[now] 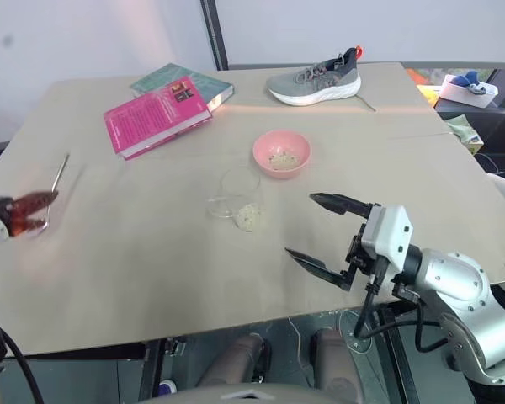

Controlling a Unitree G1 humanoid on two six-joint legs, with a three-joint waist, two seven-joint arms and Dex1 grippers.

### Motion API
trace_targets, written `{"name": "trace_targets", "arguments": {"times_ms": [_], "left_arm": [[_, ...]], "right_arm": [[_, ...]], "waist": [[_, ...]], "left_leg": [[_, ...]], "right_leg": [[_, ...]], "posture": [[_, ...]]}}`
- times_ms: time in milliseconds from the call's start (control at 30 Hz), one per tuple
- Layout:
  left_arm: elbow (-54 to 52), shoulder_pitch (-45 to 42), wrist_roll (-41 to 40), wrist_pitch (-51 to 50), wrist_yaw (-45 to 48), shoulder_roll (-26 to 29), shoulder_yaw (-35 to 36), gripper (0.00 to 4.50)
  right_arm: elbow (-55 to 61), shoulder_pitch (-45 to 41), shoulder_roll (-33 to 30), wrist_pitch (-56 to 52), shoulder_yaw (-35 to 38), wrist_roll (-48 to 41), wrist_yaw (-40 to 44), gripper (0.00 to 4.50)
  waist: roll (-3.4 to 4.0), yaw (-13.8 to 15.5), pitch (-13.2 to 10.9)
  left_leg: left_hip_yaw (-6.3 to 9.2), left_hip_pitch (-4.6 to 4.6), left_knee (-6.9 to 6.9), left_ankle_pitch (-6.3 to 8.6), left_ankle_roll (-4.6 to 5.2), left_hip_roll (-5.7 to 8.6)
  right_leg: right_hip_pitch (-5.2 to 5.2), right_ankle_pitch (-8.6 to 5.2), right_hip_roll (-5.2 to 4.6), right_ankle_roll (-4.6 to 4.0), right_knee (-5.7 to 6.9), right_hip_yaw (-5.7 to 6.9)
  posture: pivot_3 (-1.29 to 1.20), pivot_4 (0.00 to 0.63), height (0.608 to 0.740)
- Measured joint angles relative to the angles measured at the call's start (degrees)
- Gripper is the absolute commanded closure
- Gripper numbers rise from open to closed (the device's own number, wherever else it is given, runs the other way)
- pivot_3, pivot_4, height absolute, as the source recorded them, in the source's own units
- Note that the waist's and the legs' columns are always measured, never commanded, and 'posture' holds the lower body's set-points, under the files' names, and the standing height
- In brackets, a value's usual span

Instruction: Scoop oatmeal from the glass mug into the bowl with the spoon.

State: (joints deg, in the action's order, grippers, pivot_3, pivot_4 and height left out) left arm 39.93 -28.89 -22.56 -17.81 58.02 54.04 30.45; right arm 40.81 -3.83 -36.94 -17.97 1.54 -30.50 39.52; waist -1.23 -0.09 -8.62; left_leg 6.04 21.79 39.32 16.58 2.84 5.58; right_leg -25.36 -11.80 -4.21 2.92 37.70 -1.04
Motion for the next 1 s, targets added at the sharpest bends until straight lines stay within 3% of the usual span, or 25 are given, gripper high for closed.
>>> {"name": "trace_targets", "arguments": {"times_ms": [167, 300, 533, 733, 833, 1000], "left_arm": [[-23.8, -3.1, -6.9, -4.2, -7.2, -8.4, -1.3, 4.46], [-35.0, -13.0, -5.9, 0.5, -7.9, -13.1, -11.2, 4.46], [-30.4, -21.2, 1.9, 16.8, -2.1, -22.0, -25.3, 4.46], [-25.1, -21.2, 5.5, 26.9, 1.3, -22.5, -27.3, 4.46], [-24.6, -21.2, 5.7, 28.7, 1.9, -23.4, -28.8, 4.50], [-24.5, -21.2, 5.7, 29.6, 2.0, -23.5, -28.8, 4.50]], "right_arm": [[-1.7, -15.7, -2.5, -13.1, 0.6, -6.4, -4.0, 0.00], [-9.3, -33.4, 0.5, -23.6, -0.7, -11.0, -7.8, 0.00], [-28.5, -55.0, 18.8, -34.3, 0.0, -13.9, -22.0, 0.00], [-32.7, -56.1, 21.6, -35.7, 2.1, -14.0, -24.4, 0.00], [-32.8, -56.4, 22.4, -36.5, 2.1, -14.4, -24.3, 0.78], [-33.0, -56.6, 22.8, -37.7, 2.4, -14.5, -24.4, 3.30]], "waist": [[-0.17, 0.2, -0.1], [-0.09, 0.0, -0.1], [-0.05, -1.2, -0.1], [-0.02, -1.5, -0.1], [-0.01, -1.6, -0.1], [0.00, -2.1, -0.1]], "left_leg": [[0.15, 0.08, 0.06, -0.01, -0.04, -0.04], [0.12, 0.08, -0.07, -0.02, -0.05, -0.01], [-0.12, 0.25, -0.21, -0.03, -0.05, -0.03], [-0.07, 0.44, -0.23, -0.03, -0.03, 0.02], [-0.01, 0.47, -0.19, -0.03, -0.03, 0.02], [-0.01, 0.44, -0.16, -0.03, -0.03, 0.01]], "right_leg": [[0.01, 0.02, 0.06, -0.03, -0.03, 0.11], [-0.02, 0.02, 0.04, -0.04, -0.12, 0.05], [-0.41, 0.01, 0.13, -0.06, -0.12, 0.00], [-0.48, 0.01, 0.10, -0.05, -0.39, 0.12], [-0.47, 0.01, 0.10, -0.05, -0.36, 0.16], [-0.47, 0.01, 0.11, -0.05, -0.25, 0.14]], "posture": [[0.00, 0.150, 0.740], [0.00, 0.150, 0.740], [0.00, 0.150, 0.740], [0.00, 0.150, 0.740], [0.00, 0.150, 0.740], [0.00, 0.150, 0.740]]}}
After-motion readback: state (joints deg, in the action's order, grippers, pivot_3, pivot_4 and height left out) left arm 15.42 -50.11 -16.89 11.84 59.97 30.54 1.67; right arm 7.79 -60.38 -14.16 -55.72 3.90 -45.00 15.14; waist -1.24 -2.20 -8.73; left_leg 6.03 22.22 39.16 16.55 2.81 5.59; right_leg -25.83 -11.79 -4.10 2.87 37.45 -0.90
